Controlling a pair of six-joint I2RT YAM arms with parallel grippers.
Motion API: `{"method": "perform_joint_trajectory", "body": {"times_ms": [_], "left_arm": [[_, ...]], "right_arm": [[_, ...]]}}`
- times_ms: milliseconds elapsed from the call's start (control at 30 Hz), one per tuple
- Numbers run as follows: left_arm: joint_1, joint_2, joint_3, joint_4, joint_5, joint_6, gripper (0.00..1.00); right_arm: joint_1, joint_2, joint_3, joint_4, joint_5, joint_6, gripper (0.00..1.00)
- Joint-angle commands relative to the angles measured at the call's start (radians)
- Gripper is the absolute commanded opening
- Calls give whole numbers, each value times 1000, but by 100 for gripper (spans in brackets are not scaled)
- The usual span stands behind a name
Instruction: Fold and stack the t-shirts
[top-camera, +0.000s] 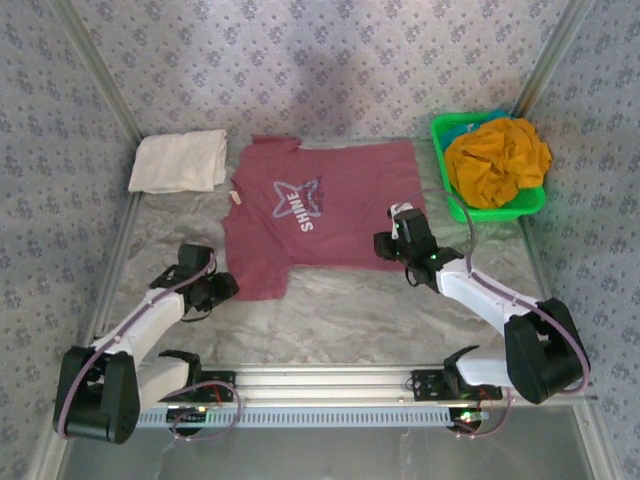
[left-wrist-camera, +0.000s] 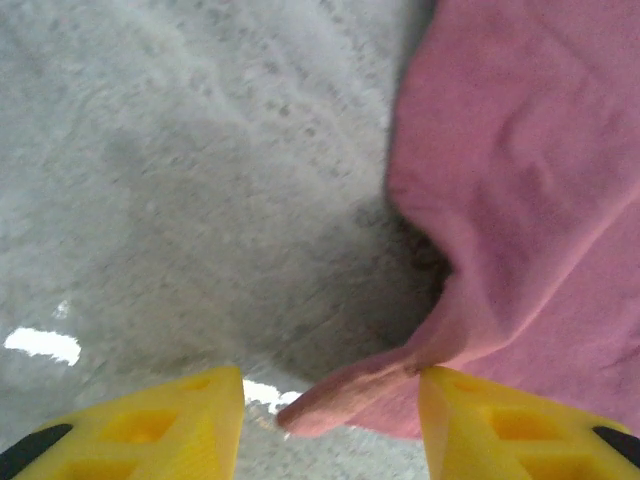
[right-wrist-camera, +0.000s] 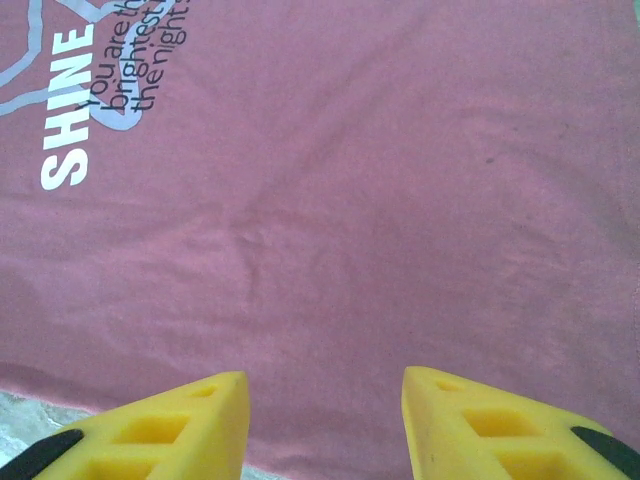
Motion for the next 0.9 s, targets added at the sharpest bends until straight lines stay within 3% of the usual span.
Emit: {"method": "perform_joint_trajectory", "body": {"times_ms": [0,100,333,467,667,767,867], "left_arm": [[0,22,-12,92,48,31,48],[1,53,-14,119,51,37,42],[-2,46,-13,101,66,45,14],[-2,-7,-13,65,63,27,5],[3,-53,2,30,57,5,0],[3,-46,7,29,55,5,0],[3,-35,8,38,55,4,0]], "right_arm": [[10,2,-18,20,27,2,46],[10,-11,-38,22,38,16,46],[-28,-89,-69,-84,99,99,47],[-175,-138,-77,-226,13,172,47],[-455,-162,-112,-378,-232,228,46],[-545,-137,-139,-382,-302,230,45],[-574,-67,-127,-337,-348,209,44]]}}
